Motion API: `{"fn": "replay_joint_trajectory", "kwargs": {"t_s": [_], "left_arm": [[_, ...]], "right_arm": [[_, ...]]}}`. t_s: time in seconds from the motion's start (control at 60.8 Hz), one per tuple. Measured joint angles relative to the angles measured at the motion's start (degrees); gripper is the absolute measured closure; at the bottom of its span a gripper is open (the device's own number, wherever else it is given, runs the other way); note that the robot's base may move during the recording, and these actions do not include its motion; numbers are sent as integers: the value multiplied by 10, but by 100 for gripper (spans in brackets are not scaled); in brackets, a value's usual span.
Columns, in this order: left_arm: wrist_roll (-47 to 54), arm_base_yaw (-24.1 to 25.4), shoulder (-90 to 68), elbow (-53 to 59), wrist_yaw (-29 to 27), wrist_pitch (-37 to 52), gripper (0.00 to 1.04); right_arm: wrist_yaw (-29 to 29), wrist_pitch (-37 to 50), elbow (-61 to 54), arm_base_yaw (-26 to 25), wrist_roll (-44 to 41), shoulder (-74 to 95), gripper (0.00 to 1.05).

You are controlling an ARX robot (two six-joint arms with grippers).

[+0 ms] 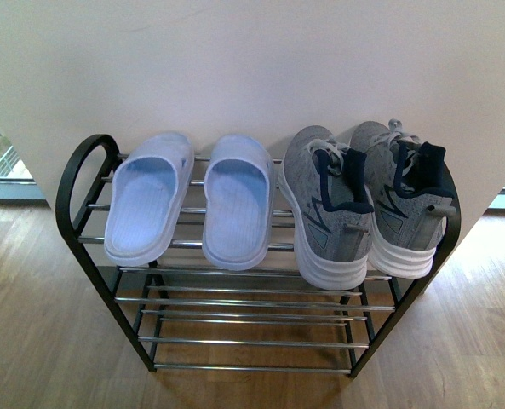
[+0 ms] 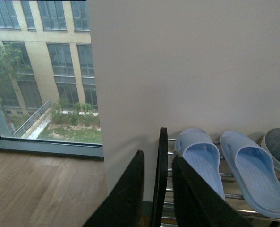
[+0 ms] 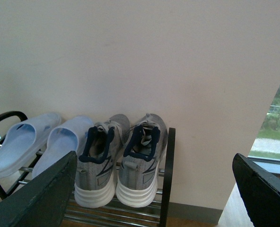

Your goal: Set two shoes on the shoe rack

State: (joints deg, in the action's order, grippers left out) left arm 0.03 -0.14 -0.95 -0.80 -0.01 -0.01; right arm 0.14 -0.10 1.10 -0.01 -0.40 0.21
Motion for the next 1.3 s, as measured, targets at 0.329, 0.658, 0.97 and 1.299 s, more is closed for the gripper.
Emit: {"fn": "replay_joint_trajectory", "kwargs": {"t_s": [0.329, 0.658, 0.97, 1.299], "left_arm": [[0, 0, 0, 0, 0, 0, 19], [1, 0, 0, 0, 0, 0, 9], [1, 0, 0, 0, 0, 0, 9], [1, 0, 0, 0, 0, 0, 9]], "right_arm": [[0, 0, 0, 0, 0, 0, 9], [0, 0, 0, 0, 0, 0, 9], [-1, 0, 0, 0, 0, 0, 9], [-1, 0, 0, 0, 0, 0, 9]]}}
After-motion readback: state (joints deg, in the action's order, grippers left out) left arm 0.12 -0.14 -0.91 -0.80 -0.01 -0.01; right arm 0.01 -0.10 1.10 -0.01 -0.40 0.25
